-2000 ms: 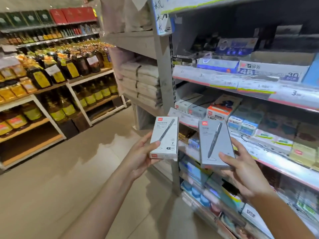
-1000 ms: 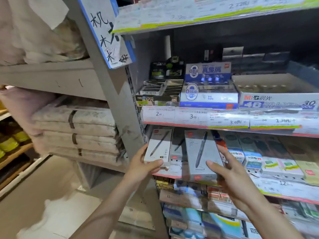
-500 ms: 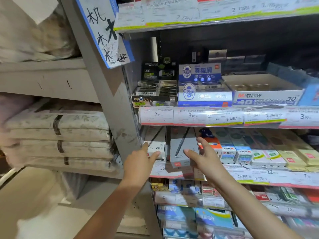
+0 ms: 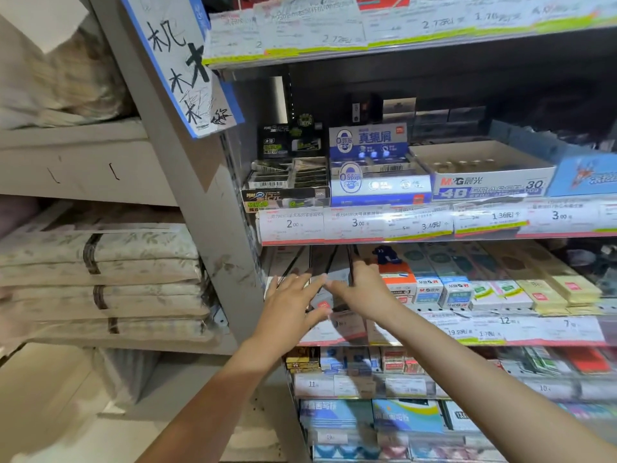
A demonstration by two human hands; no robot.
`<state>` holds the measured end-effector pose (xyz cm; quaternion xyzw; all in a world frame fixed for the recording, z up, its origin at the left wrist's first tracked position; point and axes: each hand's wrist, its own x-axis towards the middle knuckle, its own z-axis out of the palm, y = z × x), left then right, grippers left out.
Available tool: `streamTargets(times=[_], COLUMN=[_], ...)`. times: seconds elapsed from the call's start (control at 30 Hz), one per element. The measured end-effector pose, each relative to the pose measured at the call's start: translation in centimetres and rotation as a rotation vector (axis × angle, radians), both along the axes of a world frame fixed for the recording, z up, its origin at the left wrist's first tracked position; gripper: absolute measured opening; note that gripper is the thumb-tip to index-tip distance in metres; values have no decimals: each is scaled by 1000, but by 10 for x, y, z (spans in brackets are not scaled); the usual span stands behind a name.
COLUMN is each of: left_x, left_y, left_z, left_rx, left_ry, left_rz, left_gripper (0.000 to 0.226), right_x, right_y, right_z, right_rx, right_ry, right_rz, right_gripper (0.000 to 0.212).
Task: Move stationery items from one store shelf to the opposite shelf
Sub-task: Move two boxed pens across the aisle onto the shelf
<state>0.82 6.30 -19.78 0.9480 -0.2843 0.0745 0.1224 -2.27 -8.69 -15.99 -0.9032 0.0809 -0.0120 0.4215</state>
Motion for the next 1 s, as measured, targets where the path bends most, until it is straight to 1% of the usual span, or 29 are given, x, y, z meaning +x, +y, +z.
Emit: streamTargets(times=[0.07,0.13,0.23,0.33,0.37,0.4,0.5,0.6,0.7,0.83,0.93,1.0], left_x=[0,1,2,5,6,7,8,9,10,11,11,12], left_y=[0,-1,0,2,2,2,-1,-2,-4,-7,-7,-6], left_z=[0,0,-2,-8,-10,-13,-16,-20,-23,-26,-26,-25], left_rx=[25,40,-7,-137,-170,-194,-194,-192,-209,-183,-174,-177], left_ry=[1,-2,12,22,18,13,-16,-57,-88,-129,-142,-136], left_rz=[9,22,28,28,30,36,66,76,82,93,96,88], left_gripper=[60,58,57,53,52,52,51,50,48,47,47,47], right_x=[-2,-5,-5,-2,-1,0,-1,-1,0,0,0,-3], right_y=[-5,-10,-15,-21,-25,-29,-41,-48,-48,-46,-46,-45], right_z=[3,5,6,0,-4,-7,-18,-33,-42,-45,-46,-43], right_rx=[-134,-342,-631,-866,-890,-873,-744,-627,-686,-756,-768,-751], right_ry=[12,-10,-94,-168,-183,-196,-232,-317,-353,-382,-390,-361], right_rz=[73,115,125,167,163,155,150,165,172,97,111,136], right_gripper=[59,63,56,46,47,50,60,58,57,56,56,56])
